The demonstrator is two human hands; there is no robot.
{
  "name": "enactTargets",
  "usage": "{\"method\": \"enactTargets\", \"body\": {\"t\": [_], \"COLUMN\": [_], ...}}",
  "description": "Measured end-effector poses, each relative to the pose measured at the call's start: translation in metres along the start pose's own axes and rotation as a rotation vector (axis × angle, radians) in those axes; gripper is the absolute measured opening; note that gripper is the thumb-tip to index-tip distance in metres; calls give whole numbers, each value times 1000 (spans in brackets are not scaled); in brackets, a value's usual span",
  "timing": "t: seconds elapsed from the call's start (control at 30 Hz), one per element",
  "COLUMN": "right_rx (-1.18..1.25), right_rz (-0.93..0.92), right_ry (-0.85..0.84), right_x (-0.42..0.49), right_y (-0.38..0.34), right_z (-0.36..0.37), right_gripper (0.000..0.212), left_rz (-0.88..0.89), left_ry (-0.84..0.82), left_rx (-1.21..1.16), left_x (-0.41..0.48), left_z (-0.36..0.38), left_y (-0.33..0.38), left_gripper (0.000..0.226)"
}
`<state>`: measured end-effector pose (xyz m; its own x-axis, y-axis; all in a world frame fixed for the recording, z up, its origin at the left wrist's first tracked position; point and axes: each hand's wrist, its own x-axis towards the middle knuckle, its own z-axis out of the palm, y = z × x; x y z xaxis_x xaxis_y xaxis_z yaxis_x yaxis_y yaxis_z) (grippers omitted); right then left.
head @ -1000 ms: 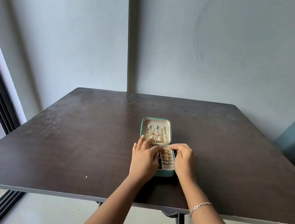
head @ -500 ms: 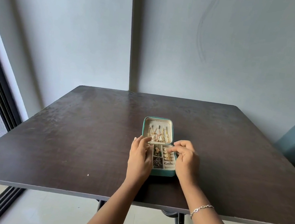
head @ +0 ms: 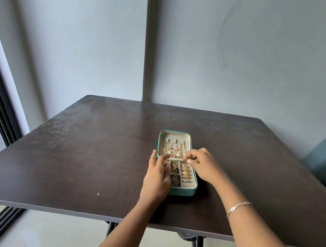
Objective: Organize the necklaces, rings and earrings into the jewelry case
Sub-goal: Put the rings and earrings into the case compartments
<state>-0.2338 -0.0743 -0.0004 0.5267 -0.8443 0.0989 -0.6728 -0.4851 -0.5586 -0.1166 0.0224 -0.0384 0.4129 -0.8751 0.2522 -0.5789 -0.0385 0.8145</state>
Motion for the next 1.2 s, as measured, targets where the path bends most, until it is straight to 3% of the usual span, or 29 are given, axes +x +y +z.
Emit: {"method": "enactTargets", "body": {"t": [0.13,0.27,0.6,0.87,1.0,1.13,1.2], "right_rx": [-210,-272,-279,-307,-190,110,269], "right_rz": [-8,-2,-89,-61,-59,-25,-15], "right_ry": [-175,-263,-283,-314,-285,-172,-132], "right_x": [12,19,25,28,21,3,-7], "right_y": [-10,-15,-9,-11,-6,5,12], "right_z": [-13,-18,-19,-18,-20,-16,-8], "right_gripper": [11,11,7,18,11,3,11], "left_rz": [-6,-3,22,17,39,92,122], "left_ry": [-21,-27,-25,-25,-19,11,35], "left_rx": [-13,-13,-21,-20,-4,10,19], "left_x": [-1,-1,1,1,1,3,4], "left_z": [-2,-2,-2,-1,-1,1,2], "left_y": [1,1,-1,-2,-2,-5,-9], "left_gripper": [37,37,36,36,36,25,16]}}
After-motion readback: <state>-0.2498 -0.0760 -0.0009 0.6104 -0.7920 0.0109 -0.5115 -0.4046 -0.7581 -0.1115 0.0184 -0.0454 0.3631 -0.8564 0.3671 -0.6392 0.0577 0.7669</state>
